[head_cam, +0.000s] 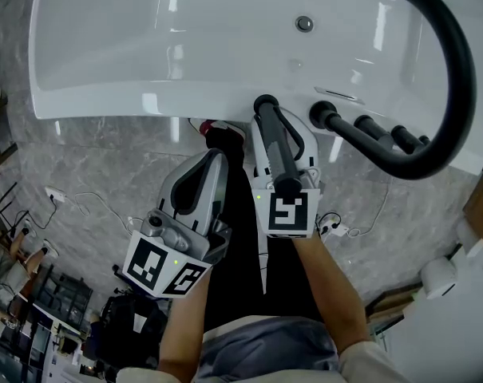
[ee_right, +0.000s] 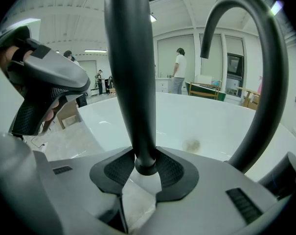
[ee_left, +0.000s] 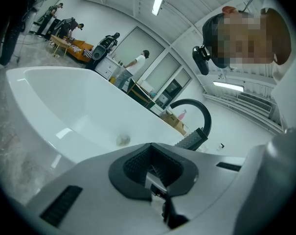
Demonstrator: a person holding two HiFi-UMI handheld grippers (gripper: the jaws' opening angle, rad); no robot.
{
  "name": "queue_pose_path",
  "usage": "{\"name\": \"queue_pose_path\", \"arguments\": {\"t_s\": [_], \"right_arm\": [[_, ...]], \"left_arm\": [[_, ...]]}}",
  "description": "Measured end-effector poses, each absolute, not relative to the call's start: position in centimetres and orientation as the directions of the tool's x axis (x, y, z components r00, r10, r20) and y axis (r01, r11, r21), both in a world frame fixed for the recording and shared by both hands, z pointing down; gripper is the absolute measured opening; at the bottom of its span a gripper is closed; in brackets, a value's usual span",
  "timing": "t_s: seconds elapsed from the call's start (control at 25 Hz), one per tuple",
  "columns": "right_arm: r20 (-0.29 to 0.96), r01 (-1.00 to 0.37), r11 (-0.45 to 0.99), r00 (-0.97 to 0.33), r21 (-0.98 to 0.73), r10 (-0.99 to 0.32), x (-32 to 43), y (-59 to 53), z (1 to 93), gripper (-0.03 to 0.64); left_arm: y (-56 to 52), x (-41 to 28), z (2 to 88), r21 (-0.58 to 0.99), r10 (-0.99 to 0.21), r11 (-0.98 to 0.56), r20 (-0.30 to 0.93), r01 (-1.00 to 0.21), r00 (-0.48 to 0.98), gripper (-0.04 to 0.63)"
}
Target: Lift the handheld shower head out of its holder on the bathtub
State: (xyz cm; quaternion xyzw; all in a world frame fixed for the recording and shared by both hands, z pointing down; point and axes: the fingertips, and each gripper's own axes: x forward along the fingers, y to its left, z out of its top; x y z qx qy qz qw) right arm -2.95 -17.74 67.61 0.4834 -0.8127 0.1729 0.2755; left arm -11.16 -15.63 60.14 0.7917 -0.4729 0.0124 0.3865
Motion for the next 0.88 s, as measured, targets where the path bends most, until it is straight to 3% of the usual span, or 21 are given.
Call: {"name": "queue_pose_path", "arguments": {"t_s": [0.56, 0.88], "right_arm": [[0.636, -0.848, 0.530, -0.408, 0.001, -0.654, -2.7, -16.5, 63.0, 0.145], [0.625, -0.829, 0.560, -0.434, 0.005, -0.649, -2.9, -16.4, 59.6, 0.144]], "left_arm": [[-17.1, -12.9, 60.8, 0.588, -0.784, -0.227, 0.362, -0.776, 0.504, 0.005], [-15.6, -11.8, 51.8, 0.521, -0.804, -0.282, 0.330, -0.806, 0.495, 0.005]]}}
